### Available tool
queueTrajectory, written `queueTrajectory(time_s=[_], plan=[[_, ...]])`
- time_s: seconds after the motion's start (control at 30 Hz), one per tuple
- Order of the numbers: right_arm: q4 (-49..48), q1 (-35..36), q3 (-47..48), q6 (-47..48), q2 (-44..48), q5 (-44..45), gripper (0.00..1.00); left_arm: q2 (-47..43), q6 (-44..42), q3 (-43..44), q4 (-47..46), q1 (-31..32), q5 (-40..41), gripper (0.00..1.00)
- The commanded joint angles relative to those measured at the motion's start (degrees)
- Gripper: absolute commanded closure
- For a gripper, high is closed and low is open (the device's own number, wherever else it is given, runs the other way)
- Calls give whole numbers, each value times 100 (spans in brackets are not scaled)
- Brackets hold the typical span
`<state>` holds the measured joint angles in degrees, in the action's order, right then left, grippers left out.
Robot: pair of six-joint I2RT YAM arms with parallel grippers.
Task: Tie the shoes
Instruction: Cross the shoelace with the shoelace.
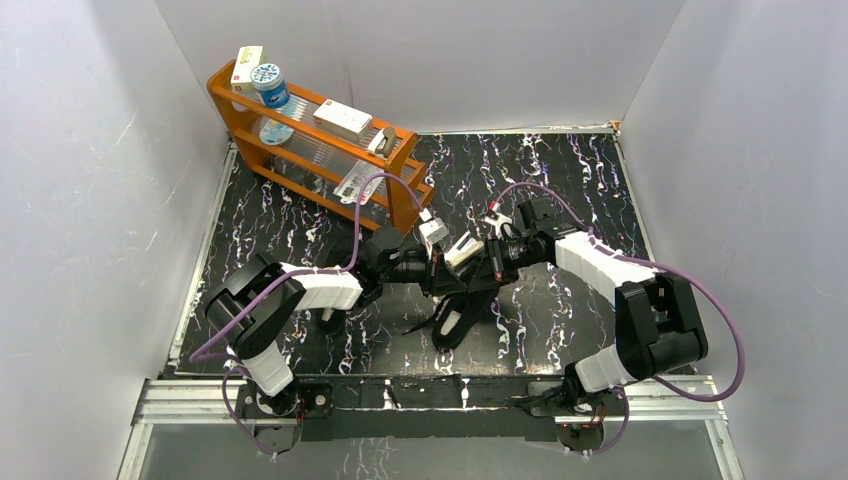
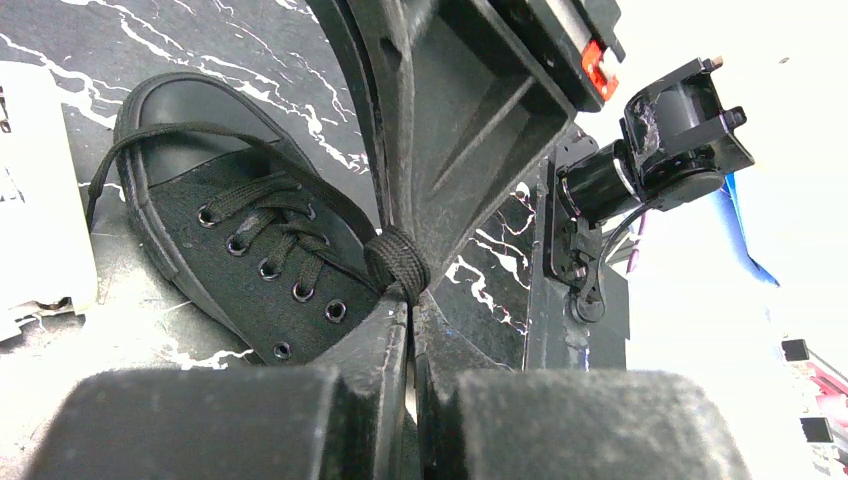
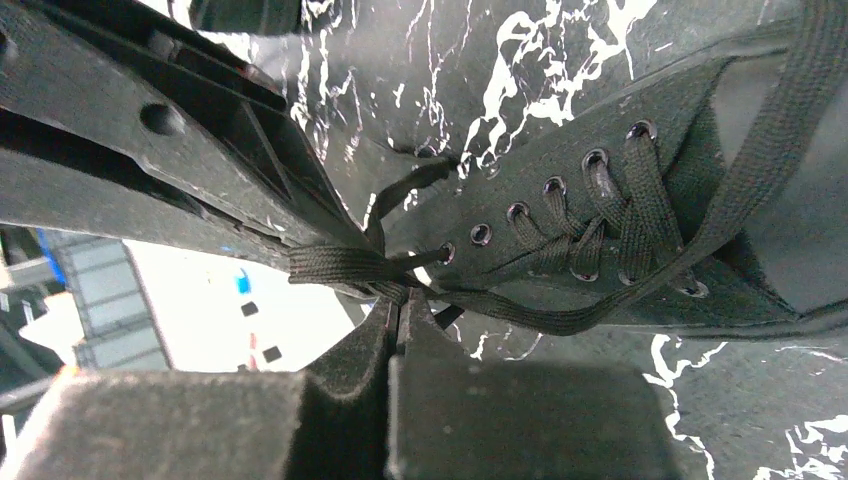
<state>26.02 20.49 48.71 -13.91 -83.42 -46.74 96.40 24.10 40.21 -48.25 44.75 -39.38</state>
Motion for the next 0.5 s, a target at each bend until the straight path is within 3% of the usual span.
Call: queueTrajectory(time_s=[0.0,0.13,0.23,0.33,0.4,0.47], plan=[[-482,-235,-135,-451,133,-538,100,-111,-80,-11,-299,-35,-52,100],[-681,-341,-219,-599,159,-776,100,-138,-133,-63,-87,-92,137,100],[-526,-374,-223,-447,113,-894,100,-224,-408,133,852,-101,663,100],[-475,-383,-274,-422,27,-1110,100,-400,-544,361,1855,-105,1435,90],[-442,-388,-274,-442,10,-1180,100,-651,-579,293,1985,-103,1601,79],[-353,-417,-228,-414,48,-1134,100,-922,-475,122,1897,-96,1572,78]])
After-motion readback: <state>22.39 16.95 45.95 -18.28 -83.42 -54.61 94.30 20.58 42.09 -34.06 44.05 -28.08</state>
